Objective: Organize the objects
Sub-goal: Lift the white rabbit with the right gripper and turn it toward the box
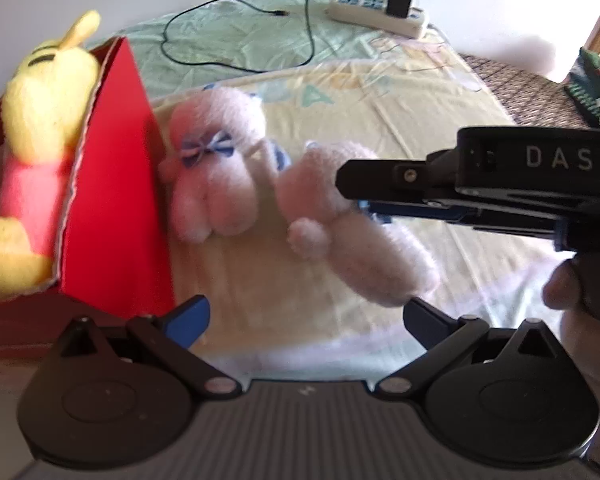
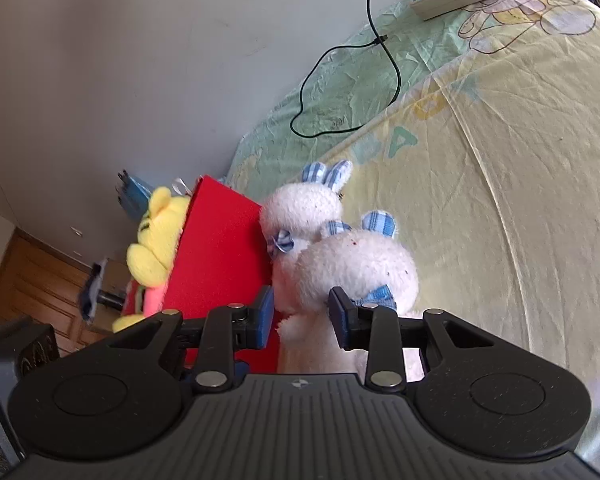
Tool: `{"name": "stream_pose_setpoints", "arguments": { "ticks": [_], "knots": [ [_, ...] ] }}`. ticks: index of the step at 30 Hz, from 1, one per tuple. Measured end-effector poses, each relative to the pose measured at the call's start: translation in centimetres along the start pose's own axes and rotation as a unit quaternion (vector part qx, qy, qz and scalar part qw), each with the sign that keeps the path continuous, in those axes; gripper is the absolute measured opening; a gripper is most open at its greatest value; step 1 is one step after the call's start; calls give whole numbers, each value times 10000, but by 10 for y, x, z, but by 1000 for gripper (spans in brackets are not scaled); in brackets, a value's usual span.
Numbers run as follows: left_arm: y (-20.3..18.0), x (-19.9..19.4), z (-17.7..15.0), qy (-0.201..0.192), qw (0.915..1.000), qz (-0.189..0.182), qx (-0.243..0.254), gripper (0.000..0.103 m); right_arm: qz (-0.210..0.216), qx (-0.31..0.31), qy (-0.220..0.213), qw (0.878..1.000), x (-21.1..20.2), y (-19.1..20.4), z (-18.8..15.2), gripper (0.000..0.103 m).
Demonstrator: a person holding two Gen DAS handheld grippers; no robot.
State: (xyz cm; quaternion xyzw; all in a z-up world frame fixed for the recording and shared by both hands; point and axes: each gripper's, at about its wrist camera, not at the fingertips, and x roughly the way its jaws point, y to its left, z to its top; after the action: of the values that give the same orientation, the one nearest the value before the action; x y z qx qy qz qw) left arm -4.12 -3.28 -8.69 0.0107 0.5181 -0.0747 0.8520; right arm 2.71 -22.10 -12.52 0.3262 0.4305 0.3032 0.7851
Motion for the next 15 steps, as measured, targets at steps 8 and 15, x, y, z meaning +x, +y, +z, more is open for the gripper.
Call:
{"name": "stream_pose_setpoints", "arguments": {
  "ticks": [8, 15],
  "knots": [
    [0, 7, 4, 124, 9996, -253, -6, 102, -388, 594, -288, 9971, -14, -33, 5, 35],
    [-15, 22, 7, 253, 9991, -170, 292, 102, -368, 724, 89, 9967, 3, -41, -3, 41]
  ]
}}
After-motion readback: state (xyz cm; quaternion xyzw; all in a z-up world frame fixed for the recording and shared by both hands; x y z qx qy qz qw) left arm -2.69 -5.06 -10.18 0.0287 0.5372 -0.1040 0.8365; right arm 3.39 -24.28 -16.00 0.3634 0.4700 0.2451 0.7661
